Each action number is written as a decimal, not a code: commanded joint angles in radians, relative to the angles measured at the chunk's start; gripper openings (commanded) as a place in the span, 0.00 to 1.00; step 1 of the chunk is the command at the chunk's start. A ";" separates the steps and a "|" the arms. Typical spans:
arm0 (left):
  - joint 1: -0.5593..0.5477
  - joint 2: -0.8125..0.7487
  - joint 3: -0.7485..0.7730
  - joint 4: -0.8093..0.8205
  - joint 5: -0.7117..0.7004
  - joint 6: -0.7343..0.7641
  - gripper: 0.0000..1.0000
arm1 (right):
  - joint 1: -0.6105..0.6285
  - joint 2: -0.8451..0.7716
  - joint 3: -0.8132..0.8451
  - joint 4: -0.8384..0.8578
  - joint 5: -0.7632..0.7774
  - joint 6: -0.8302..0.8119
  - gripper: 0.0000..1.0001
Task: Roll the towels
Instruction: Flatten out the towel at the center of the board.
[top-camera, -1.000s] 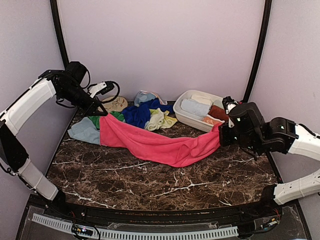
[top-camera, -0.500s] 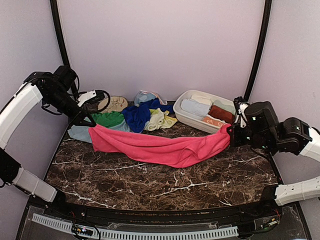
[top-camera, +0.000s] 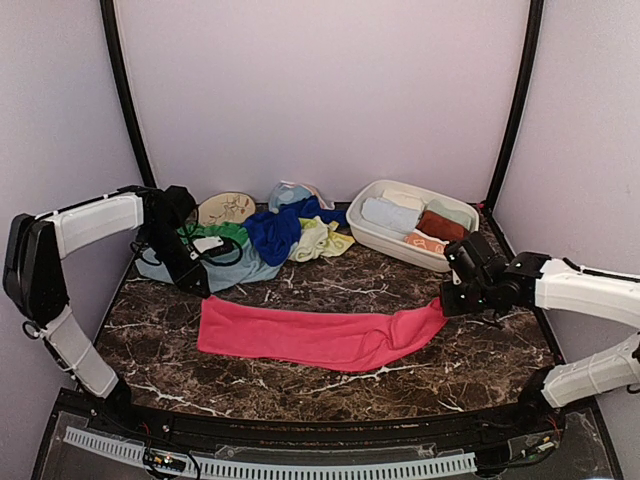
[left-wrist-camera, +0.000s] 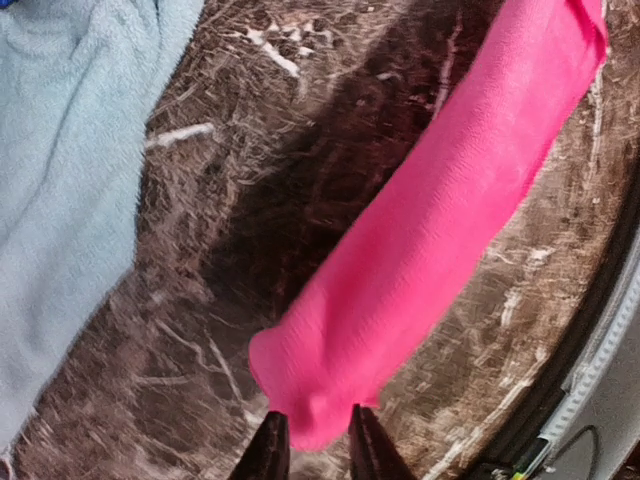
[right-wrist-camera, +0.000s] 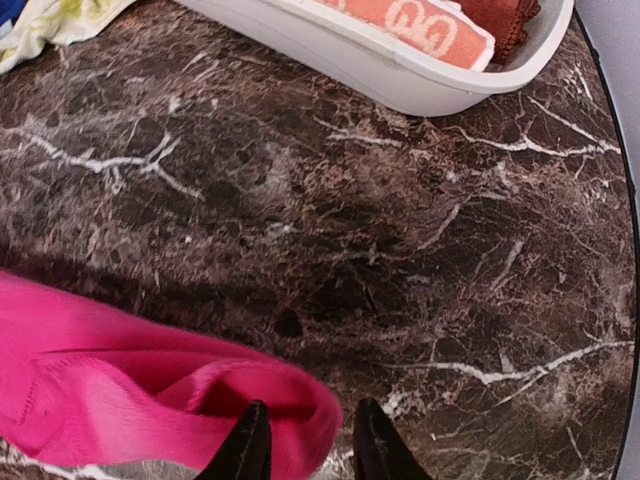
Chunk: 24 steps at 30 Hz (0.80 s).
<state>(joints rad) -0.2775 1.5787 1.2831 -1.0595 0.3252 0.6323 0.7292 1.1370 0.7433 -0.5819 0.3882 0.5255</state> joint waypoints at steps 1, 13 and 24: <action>0.009 0.079 0.011 0.170 -0.102 -0.050 0.47 | -0.039 0.057 0.040 0.107 -0.034 -0.073 0.45; -0.119 -0.172 -0.315 0.078 0.039 0.369 0.63 | 0.021 0.077 0.154 0.086 -0.132 -0.127 0.57; -0.171 -0.064 -0.369 0.206 -0.128 0.484 0.52 | 0.078 0.135 0.131 0.136 -0.184 -0.087 0.46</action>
<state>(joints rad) -0.4389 1.5242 0.8997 -0.8852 0.2611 1.0290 0.7948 1.2755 0.8791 -0.4881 0.2279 0.4259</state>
